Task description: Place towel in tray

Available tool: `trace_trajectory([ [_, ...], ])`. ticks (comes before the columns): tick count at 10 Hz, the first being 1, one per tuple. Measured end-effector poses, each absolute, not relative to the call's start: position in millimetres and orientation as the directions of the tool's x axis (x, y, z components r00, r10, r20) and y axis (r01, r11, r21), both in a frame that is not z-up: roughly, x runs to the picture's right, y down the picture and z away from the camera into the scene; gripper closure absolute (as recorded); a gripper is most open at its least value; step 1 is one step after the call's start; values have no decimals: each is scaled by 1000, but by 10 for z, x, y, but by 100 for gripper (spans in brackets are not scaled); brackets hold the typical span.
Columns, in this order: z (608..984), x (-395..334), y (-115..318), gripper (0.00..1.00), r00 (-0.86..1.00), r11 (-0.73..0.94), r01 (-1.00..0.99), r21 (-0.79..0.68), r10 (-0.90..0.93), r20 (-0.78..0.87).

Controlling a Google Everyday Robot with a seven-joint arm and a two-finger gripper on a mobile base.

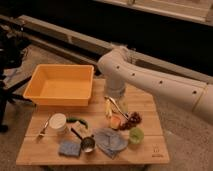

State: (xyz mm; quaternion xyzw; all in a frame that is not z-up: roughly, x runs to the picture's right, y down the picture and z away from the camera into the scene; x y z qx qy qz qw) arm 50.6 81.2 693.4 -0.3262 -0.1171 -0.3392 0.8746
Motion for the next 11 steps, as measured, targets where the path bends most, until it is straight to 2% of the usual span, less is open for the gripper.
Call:
trace_trajectory([
  [3,6774,628,1305,20,747,548,665,-508,-475,466],
  [5,6820,593,1654,20,738,540,674,-505,-457,496],
  [11,6947,129,2190,20,678,532,725,-437,-440,590],
])
